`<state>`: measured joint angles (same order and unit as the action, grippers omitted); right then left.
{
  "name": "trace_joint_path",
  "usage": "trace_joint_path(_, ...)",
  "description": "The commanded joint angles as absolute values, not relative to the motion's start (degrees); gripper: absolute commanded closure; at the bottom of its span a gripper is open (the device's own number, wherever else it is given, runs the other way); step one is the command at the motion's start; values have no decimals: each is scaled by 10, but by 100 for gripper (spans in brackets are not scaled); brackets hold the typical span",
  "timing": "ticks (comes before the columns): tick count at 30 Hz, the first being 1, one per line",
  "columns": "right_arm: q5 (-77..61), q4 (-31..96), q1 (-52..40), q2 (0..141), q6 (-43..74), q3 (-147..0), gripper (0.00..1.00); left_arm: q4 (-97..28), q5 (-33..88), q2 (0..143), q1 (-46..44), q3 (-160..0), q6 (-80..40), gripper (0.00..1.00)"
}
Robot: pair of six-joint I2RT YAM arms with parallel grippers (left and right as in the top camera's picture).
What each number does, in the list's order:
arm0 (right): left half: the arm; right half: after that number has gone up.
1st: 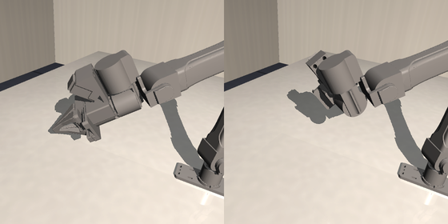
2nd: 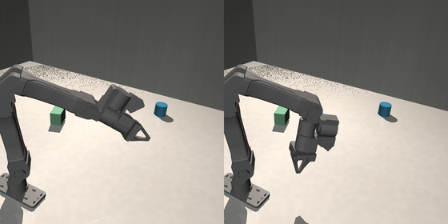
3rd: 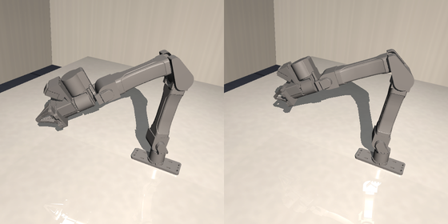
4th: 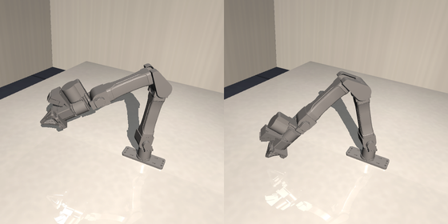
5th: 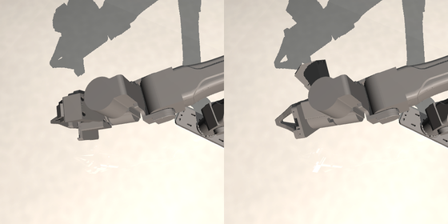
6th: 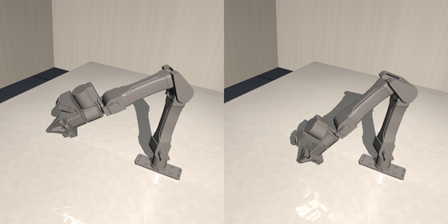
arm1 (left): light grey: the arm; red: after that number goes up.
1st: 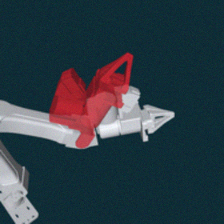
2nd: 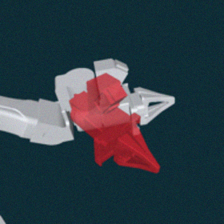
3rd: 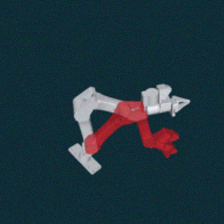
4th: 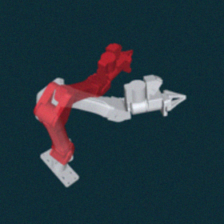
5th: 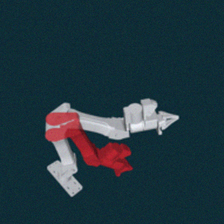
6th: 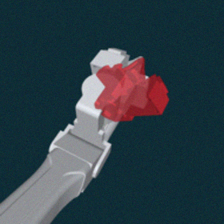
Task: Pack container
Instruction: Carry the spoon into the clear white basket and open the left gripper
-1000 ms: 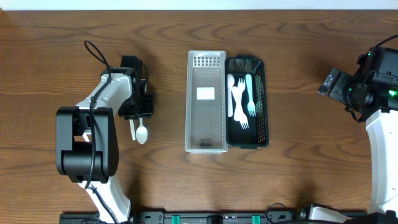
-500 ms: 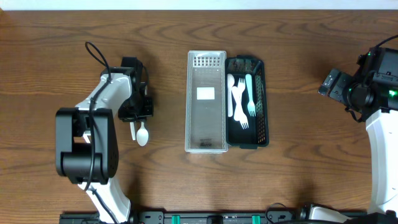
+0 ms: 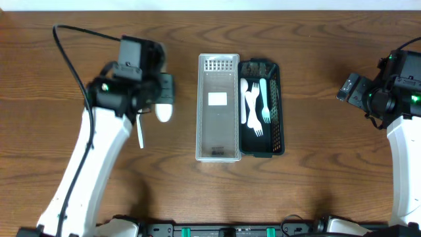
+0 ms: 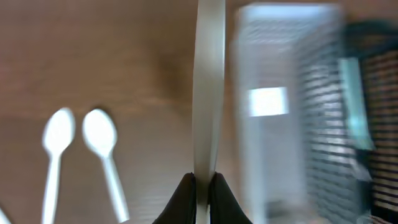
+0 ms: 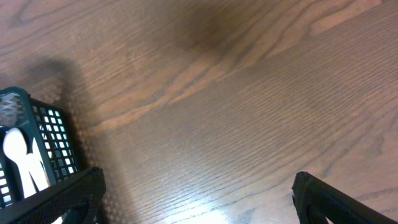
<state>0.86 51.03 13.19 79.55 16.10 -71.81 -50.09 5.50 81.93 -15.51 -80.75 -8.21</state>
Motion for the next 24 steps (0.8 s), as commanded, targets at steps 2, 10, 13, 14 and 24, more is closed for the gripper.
trace_joint_path(2,6,512,135,799,160,-714,1,-491,55,834,-208,-803,-121,94)
trace_joint_path(10,6,511,135,799,160,-714,1,-451,56,942,-251,-780,-142,94)
trace_joint_path(13,6,512,135,799,160,-714,1,-436,56,962,-271,-780,-143,94)
trace_joint_path(14,6,512,135,799,160,-714,1,-433,56,966,-276,-780,-143,94)
trace_joint_path(24,6,513,135,799,160,-714,1,-434,56,972,-284,-784,-143,63)
